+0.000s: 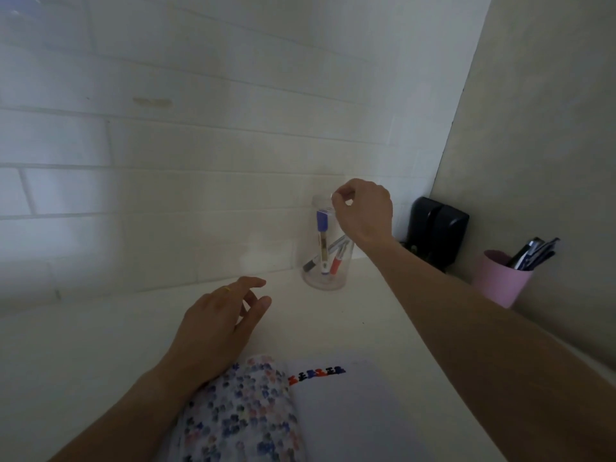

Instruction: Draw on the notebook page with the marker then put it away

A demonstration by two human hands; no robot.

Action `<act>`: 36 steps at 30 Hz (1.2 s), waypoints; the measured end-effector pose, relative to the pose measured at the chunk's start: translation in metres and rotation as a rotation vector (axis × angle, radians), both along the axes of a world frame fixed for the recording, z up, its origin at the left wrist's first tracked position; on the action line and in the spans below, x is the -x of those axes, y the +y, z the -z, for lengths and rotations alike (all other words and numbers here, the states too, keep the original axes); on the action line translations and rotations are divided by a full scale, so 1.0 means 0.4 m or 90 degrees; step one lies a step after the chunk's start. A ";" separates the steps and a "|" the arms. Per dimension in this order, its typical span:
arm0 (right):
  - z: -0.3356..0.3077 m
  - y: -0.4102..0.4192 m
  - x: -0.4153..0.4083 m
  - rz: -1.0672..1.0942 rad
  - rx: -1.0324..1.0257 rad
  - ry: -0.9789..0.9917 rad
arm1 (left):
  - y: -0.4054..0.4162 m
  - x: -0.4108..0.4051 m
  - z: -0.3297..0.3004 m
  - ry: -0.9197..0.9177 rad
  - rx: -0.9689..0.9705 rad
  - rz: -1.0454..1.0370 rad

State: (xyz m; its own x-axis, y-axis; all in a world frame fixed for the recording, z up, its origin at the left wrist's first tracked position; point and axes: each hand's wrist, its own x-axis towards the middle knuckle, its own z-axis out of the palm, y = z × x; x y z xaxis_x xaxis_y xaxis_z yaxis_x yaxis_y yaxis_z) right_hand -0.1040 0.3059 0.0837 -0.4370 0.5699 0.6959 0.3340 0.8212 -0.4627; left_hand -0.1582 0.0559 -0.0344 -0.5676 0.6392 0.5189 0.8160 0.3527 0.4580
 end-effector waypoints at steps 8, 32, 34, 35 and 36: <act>0.123 -0.200 -0.240 -0.100 -0.083 -0.051 | -0.014 -0.011 -0.011 0.043 0.047 0.025; 0.353 -0.198 -0.415 -0.136 0.029 -0.285 | -0.033 -0.040 0.015 0.006 0.192 0.203; 0.355 -0.195 -0.414 -0.140 0.044 -0.287 | -0.029 -0.038 0.017 0.006 0.190 0.202; 0.355 -0.195 -0.413 -0.140 0.050 -0.281 | -0.029 -0.037 0.017 0.006 0.188 0.202; 0.353 -0.199 -0.412 -0.140 0.051 -0.275 | -0.029 -0.038 0.016 0.007 0.192 0.200</act>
State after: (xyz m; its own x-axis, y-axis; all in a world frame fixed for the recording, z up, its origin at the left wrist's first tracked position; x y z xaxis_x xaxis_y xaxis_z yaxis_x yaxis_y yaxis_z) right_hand 0.0610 0.2264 -0.0576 -0.7916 0.4765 0.3824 0.3323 0.8610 -0.3849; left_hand -0.1430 0.0443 -0.0407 -0.3165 0.9039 0.2877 0.9091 0.2025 0.3641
